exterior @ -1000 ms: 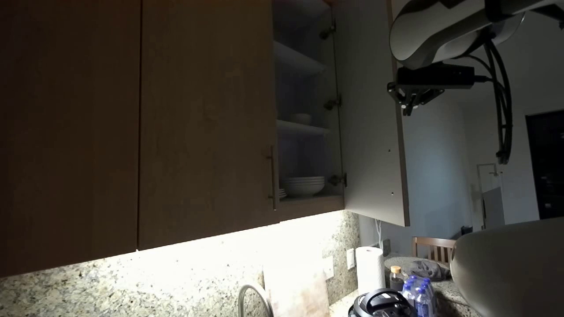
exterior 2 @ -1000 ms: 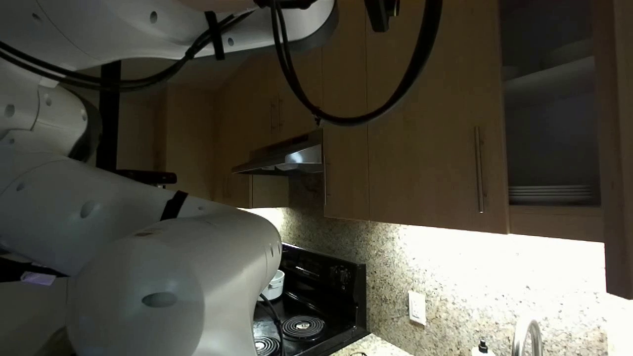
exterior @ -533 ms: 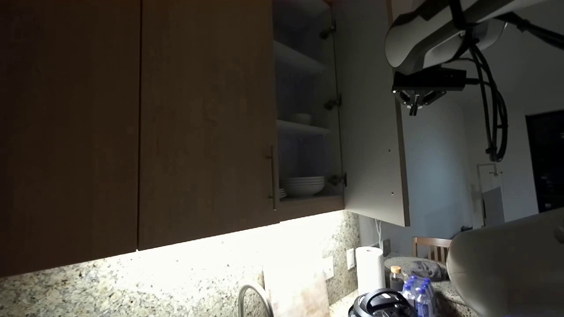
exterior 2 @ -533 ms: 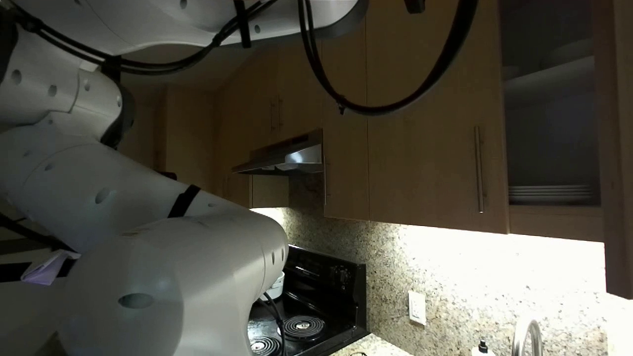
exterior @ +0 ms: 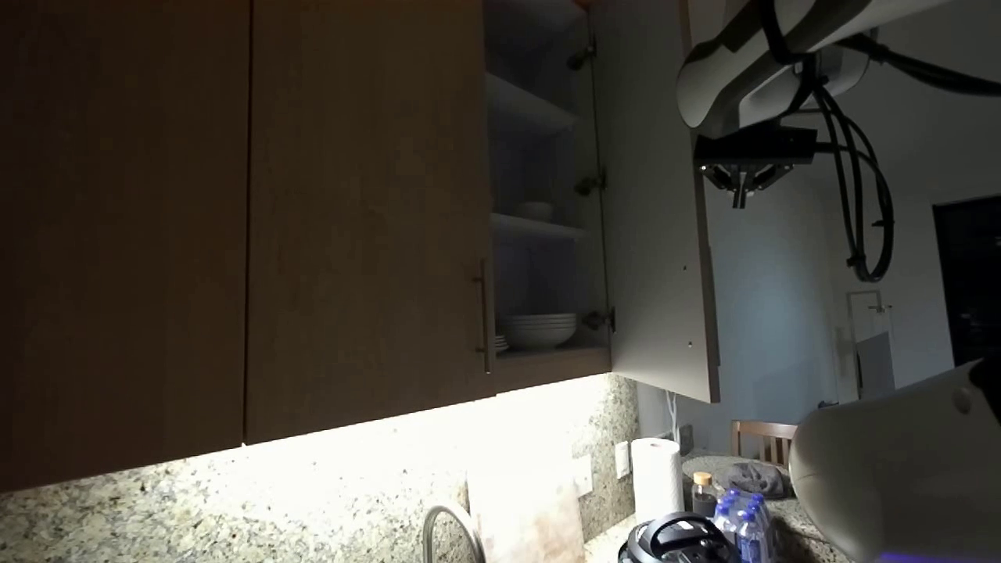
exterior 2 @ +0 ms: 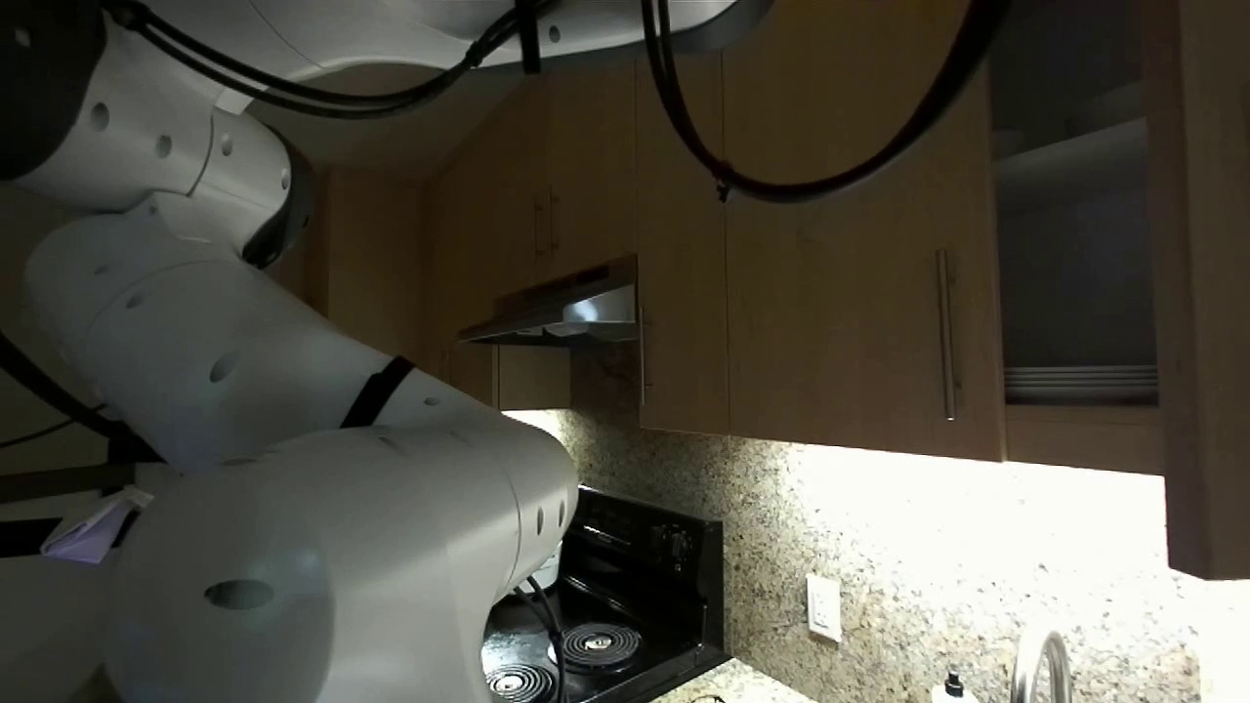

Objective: Close the right cabinet door

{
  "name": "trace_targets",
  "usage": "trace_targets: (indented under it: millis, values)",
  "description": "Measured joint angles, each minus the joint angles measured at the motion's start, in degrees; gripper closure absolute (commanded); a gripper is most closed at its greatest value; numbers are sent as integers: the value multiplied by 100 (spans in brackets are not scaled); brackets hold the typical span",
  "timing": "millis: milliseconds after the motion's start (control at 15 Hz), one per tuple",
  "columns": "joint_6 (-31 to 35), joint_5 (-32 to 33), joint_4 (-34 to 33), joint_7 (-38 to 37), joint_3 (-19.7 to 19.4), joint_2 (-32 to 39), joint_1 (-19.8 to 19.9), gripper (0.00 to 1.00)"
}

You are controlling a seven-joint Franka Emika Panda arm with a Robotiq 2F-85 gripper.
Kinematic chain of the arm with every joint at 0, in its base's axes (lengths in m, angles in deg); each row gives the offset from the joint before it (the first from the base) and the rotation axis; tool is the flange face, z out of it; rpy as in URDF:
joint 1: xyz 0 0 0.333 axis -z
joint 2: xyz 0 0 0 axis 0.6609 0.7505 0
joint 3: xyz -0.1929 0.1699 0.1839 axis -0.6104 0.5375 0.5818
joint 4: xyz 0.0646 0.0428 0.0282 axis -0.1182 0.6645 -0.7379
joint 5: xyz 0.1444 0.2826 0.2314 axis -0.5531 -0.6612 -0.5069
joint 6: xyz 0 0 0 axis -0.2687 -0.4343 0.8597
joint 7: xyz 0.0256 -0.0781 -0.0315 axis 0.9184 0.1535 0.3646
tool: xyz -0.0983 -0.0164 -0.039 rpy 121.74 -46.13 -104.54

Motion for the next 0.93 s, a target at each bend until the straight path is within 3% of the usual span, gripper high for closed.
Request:
trace_targets:
  millis: [400,933]
  values:
    - [0,-32,-196,16,3,280,-269,94]
    - [-46,-577,-338,595,-760,621,-1833,94]
